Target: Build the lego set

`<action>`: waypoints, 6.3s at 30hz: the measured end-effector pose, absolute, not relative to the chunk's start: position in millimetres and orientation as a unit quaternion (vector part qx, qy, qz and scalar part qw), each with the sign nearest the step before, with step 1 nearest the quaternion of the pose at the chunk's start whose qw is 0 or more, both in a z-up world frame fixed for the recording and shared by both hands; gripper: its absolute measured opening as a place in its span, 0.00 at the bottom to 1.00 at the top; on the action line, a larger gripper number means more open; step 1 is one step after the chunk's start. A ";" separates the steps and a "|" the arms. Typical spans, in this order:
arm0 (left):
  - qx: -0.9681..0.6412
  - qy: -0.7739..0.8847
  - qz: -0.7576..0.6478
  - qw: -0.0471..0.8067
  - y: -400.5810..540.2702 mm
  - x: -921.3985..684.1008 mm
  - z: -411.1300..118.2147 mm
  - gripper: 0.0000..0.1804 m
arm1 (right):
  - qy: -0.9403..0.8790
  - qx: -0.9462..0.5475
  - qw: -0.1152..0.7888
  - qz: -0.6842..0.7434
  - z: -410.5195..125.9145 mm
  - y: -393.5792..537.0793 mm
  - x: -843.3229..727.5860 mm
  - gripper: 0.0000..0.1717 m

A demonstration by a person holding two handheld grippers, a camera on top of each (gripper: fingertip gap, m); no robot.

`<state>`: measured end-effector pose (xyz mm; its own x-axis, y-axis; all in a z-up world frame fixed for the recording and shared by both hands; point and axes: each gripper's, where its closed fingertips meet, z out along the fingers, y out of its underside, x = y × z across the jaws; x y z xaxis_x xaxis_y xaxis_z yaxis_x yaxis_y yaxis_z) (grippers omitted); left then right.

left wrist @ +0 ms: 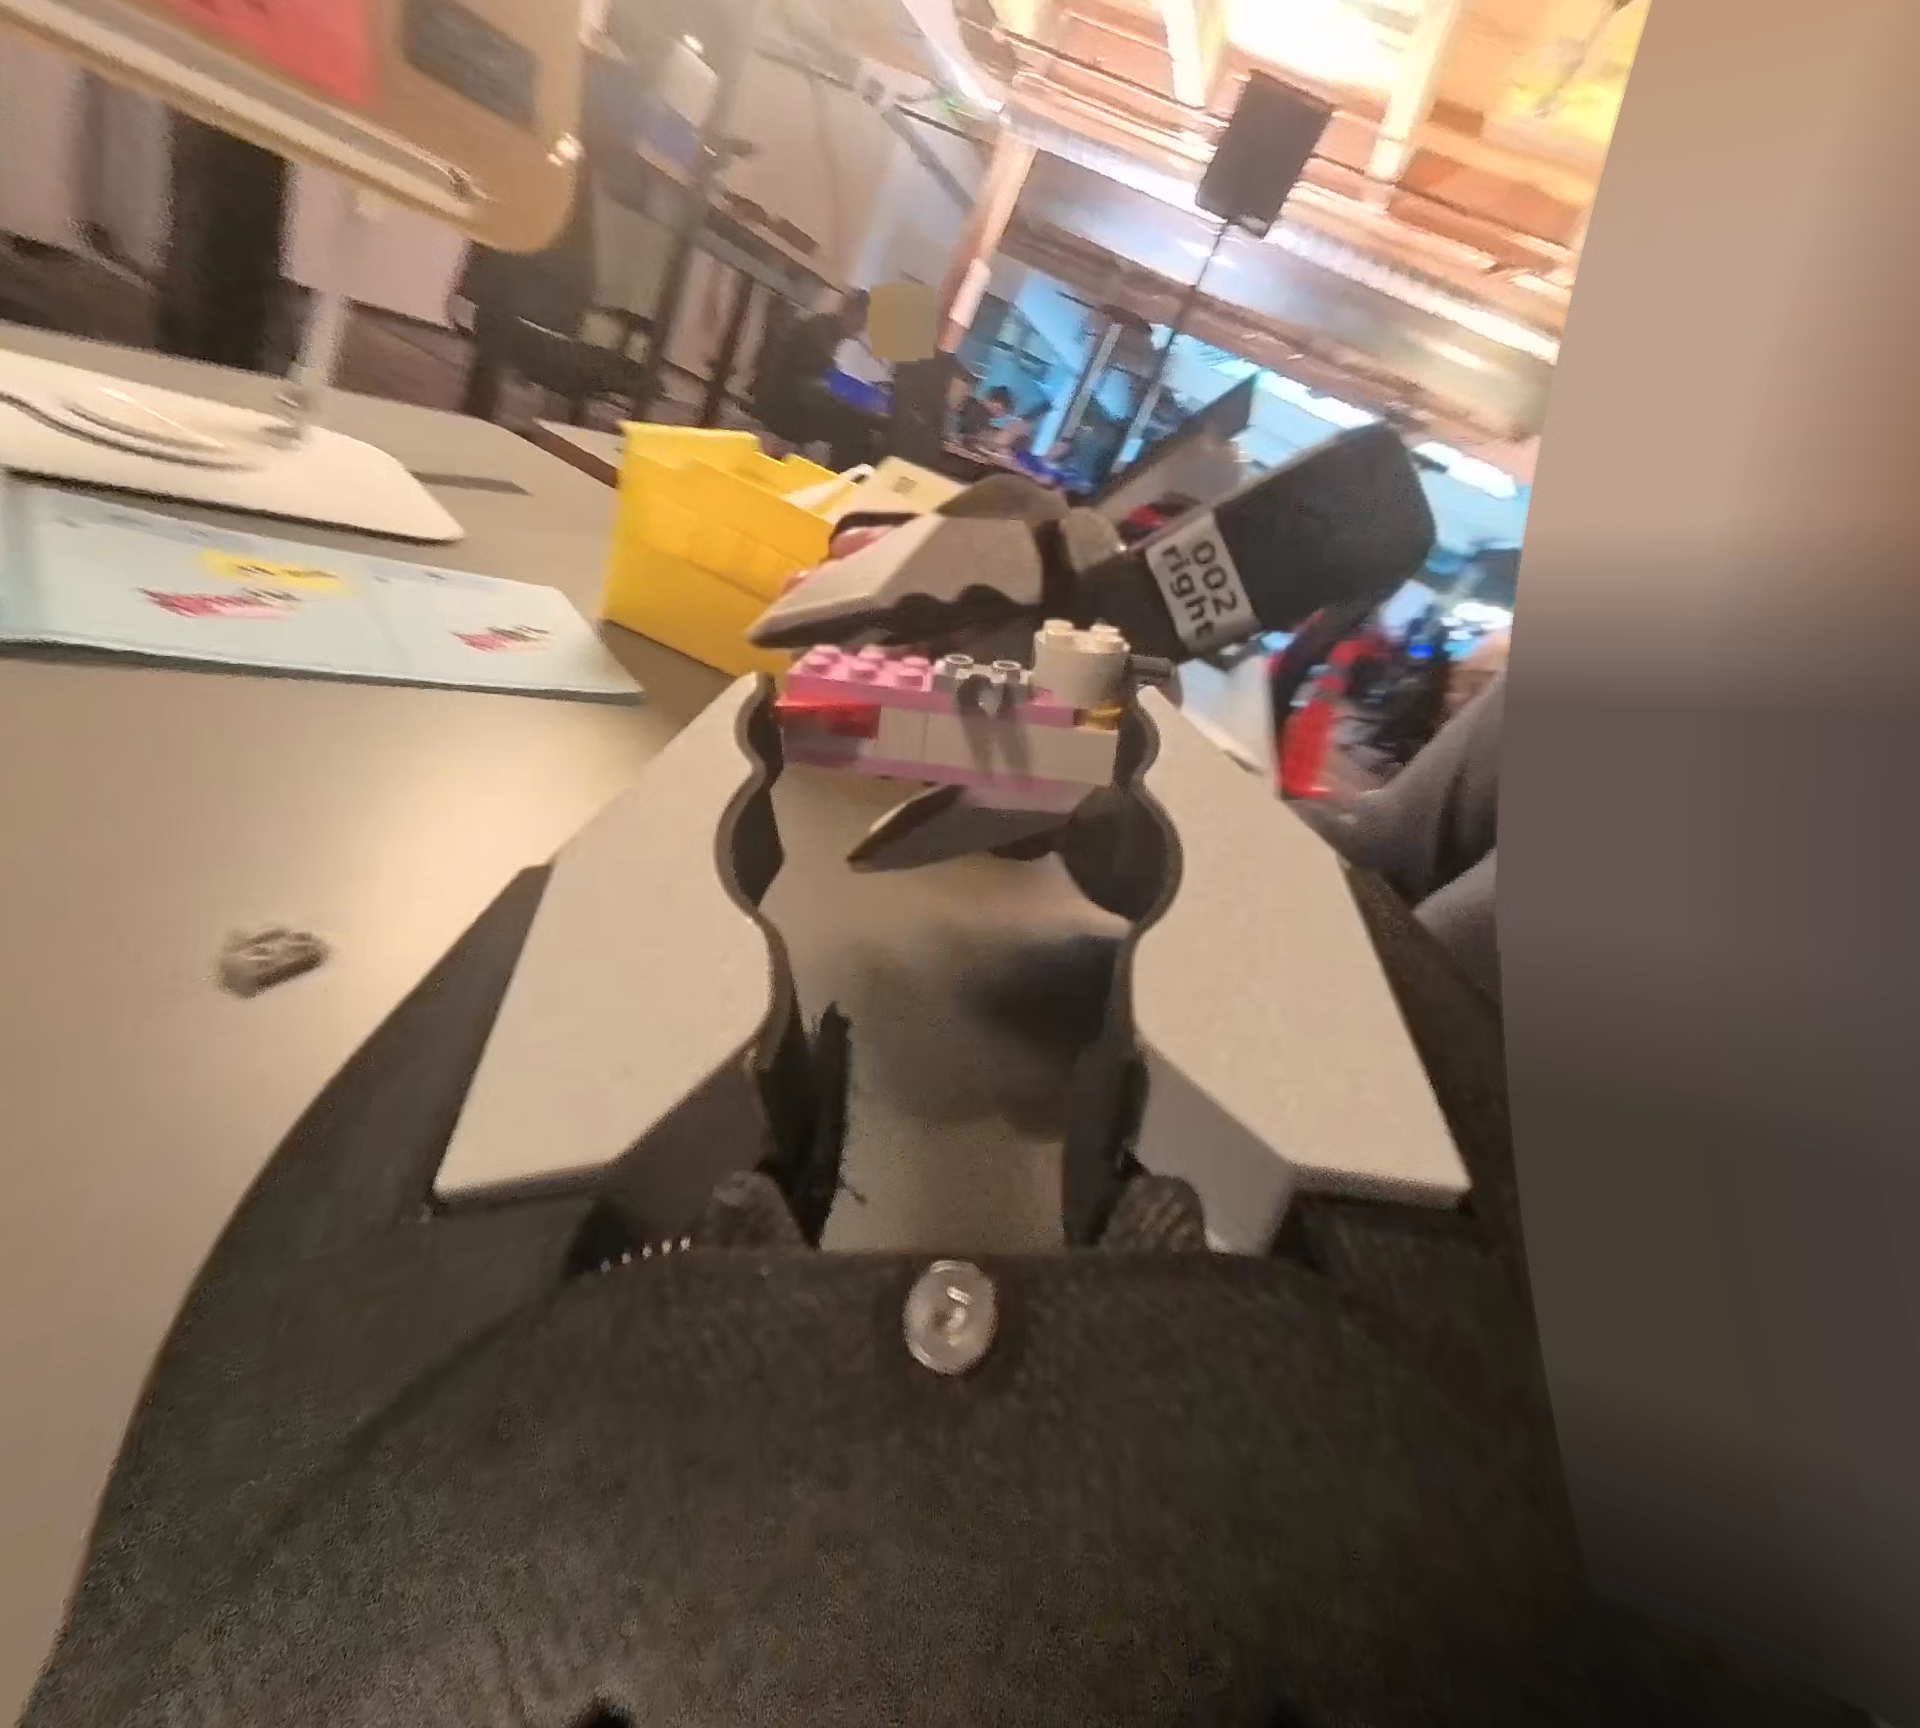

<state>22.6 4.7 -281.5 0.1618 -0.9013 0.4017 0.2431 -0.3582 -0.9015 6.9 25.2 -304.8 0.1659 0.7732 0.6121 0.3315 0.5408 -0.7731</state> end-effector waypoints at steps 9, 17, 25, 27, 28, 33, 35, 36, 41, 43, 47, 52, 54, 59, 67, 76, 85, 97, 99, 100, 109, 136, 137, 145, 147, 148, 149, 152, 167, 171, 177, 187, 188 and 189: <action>-0.592 0.329 -0.361 0.641 13.2 -5.1 -298.2 0.35 | -0.531 -0.662 0.419 0.324 -373.6 86.5 7.6 0.25; -0.586 0.299 -0.361 0.661 19.1 -20.2 -292.7 0.35 | -0.538 -0.678 0.345 0.362 -385.9 107.3 -1.9 0.29; -0.589 0.280 -0.367 0.664 23.0 -26.4 -291.8 0.35 | -0.543 -0.688 0.320 0.360 -392.9 103.9 -1.1 0.26; -0.586 0.280 -0.371 0.664 22.3 -26.7 -291.1 0.35 | -0.543 -0.691 0.314 0.359 -394.5 104.0 -1.1 0.27; -0.586 0.280 -0.370 0.664 22.1 -26.6 -291.1 0.35 | -0.542 -0.693 0.311 0.359 -395.4 104.4 -1.1 0.27; -0.587 0.283 -0.367 0.665 22.0 -25.9 -291.4 0.35 | -0.544 -0.698 0.294 0.361 -399.0 96.7 -0.3 0.27; -0.586 0.284 -0.366 0.665 21.6 -26.0 -291.2 0.35 | -0.546 -0.692 0.286 0.375 -397.4 86.4 2.0 0.24; -0.585 0.284 -0.366 0.666 21.2 -25.9 -291.1 0.35 | -0.543 -0.690 0.294 0.377 -394.9 85.7 3.2 0.23; -0.583 0.288 -0.368 0.665 20.1 -25.2 -291.0 0.35 | -0.562 -0.675 0.320 0.356 -393.2 97.1 4.5 0.19; -0.582 0.287 -0.370 0.665 19.8 -25.6 -290.4 0.35 | -0.580 -0.670 0.315 0.340 -397.7 100.6 3.7 0.16; -0.578 0.286 -0.374 0.666 18.9 -26.1 -289.3 0.35 | -0.606 -0.651 0.319 0.328 -398.9 103.2 -0.2 0.15; -0.576 0.285 -0.380 0.665 18.1 -26.2 -288.5 0.35 | -0.625 -0.647 0.297 0.320 -405.7 104.9 -2.4 0.15; -0.576 0.285 -0.380 0.665 17.8 -26.1 -288.5 0.35 | -0.632 -0.641 0.299 0.316 -406.3 105.3 -3.6 0.15; -0.573 0.285 -0.384 0.666 17.2 -26.3 -287.7 0.35 | -0.637 -0.638 0.306 0.306 -406.8 109.0 -5.6 0.08; -0.566 0.288 -0.388 0.668 15.2 -25.7 -286.1 0.35 | -0.638 -0.602 0.337 0.341 -376.5 95.2 -14.8 0.08; -0.538 0.313 -0.371 0.689 7.6 -22.4 -280.2 0.36 | -0.707 -0.461 0.334 0.419 -265.4 10.9 -29.3 0.08; -0.517 0.339 -0.335 0.711 0.6 -18.8 -278.1 0.36 | -0.773 -0.447 0.278 0.354 -271.5 -11.4 -35.7 0.08; -0.507 0.341 -0.330 0.720 -2.2 -19.2 -275.3 0.36 | -0.793 -0.447 0.253 0.328 -269.6 -14.6 -35.1 0.08; -0.506 0.340 -0.330 0.720 -2.3 -19.3 -275.0 0.36 | -0.795 -0.447 0.250 0.326 -269.4 -14.8 -35.3 0.08; -0.506 0.340 -0.331 0.721 -2.4 -19.3 -274.8 0.35 | -0.796 -0.447 0.249 0.325 -269.3 -14.9 -35.5 0.08; -0.502 0.338 -0.330 0.725 -3.1 -20.5 -273.1 0.35 | -0.800 -0.445 0.236 0.325 -265.7 -16.5 -36.1 0.08; -0.516 0.322 -0.337 0.718 2.1 -23.0 -274.6 0.35 | -0.416 -0.795 0.429 0.099 -299.5 73.5 112.3 0.15; -0.516 0.324 -0.339 0.717 1.6 -22.4 -275.0 0.36 | -0.402 -0.815 0.411 0.071 -308.5 68.8 128.2 0.15; -0.515 0.332 -0.347 0.710 -2.7 -19.7 -276.4 0.35 | -0.337 -0.912 0.234 0.015 -388.6 13.0 183.4 0.19; -0.514 0.332 -0.350 0.710 -3.6 -20.0 -276.3 0.36 | -0.333 -0.913 0.236 -0.004 -397.7 11.4 190.0 0.21; -0.514 0.331 -0.352 0.709 -3.9 -20.0 -276.2 0.35 | -0.324 -0.915 0.241 -0.005 -400.7 12.5 192.1 0.21; -0.513 0.332 -0.354 0.708 -4.1 -19.8 -276.3 0.35 | -0.310 -0.918 0.247 0.001 -402.7 14.2 192.9 0.21; -0.513 0.333 -0.356 0.707 -4.8 -19.5 -276.3 0.35 | -0.252 -0.928 0.273 0.038 -403.2 23.0 195.1 0.20; -0.515 0.335 -0.357 0.704 -4.7 -18.8 -277.5 0.35 | -0.495 -0.774 0.394 -0.021 -383.6 40.8 141.5 0.07; -0.516 0.334 -0.355 0.705 -4.2 -19.0 -277.6 0.35 | -0.681 -0.576 0.410 -0.192 -379.5 52.2 118.2 0.07; -0.517 0.332 -0.355 0.705 -4.0 -19.8 -277.4 0.35 | -0.836 -0.260 0.314 -0.367 -389.9 58.6 94.1 0.08; -0.518 0.331 -0.355 0.704 -3.8 -19.8 -277.6 0.35 | -0.916 0.046 0.180 -0.356 -408.0 31.1 88.3 0.08; -0.518 0.332 -0.355 0.704 -3.9 -19.8 -277.7 0.35 | -0.920 0.052 0.173 -0.349 -409.0 27.5 89.3 0.08; -0.518 0.332 -0.355 0.704 -4.1 -19.6 -277.7 0.35 | -0.922 0.061 0.171 -0.342 -409.7 23.0 88.8 0.08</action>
<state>-19.6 -4.1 -277.7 0.5270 -0.8441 -0.0992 0.1568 0.2112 -0.9648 88.8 23.0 -409.7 -0.9340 -0.2294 0.2737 0.0044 0.7591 0.6510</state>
